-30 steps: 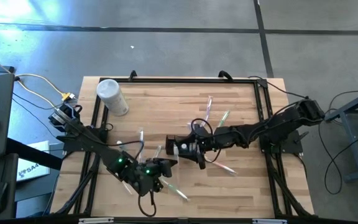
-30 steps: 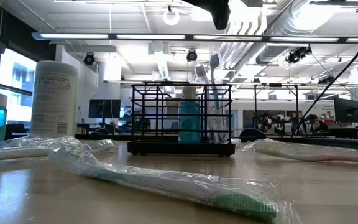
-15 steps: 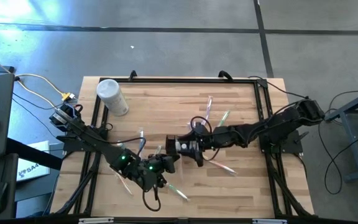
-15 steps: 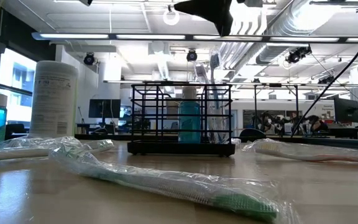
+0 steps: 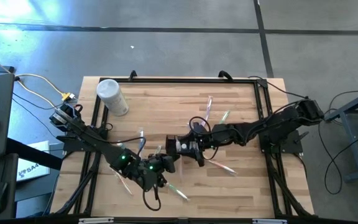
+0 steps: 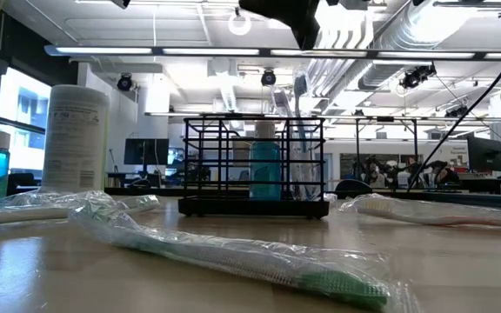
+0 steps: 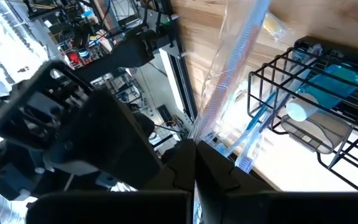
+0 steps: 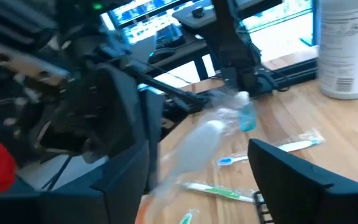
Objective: Pick & Place toothbrushing station
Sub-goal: Put the top orange toothbrush into the black mesh
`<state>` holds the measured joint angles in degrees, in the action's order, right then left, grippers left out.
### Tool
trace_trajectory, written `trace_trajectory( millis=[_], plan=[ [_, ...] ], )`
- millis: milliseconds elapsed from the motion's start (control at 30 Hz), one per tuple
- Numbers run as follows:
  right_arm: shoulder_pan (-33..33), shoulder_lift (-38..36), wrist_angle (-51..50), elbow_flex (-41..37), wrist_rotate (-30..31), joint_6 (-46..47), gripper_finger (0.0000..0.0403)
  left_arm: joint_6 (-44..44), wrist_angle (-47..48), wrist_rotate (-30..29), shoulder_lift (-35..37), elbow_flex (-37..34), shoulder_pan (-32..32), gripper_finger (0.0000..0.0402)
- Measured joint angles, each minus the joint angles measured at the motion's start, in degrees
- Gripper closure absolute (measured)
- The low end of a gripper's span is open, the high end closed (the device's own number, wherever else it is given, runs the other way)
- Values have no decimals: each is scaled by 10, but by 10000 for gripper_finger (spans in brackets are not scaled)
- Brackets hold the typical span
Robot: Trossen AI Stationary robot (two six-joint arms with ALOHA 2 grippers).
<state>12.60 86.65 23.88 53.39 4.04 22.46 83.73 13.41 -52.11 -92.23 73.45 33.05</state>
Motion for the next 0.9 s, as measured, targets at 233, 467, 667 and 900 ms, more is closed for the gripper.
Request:
trace_trajectory(
  millis=[233,467,667,900],
  plan=[
    [-1,0,0,0,4,2,184,0,0,2,0,0,-18,402],
    [0,0,3,0,5,3,223,4,1,6,-6,0,-19,402],
    [0,0,7,0,5,-1,294,3,0,5,-6,-1,-20,401],
    [0,0,6,0,1,-30,362,-9,1,6,-6,-1,-20,402]
  ],
)
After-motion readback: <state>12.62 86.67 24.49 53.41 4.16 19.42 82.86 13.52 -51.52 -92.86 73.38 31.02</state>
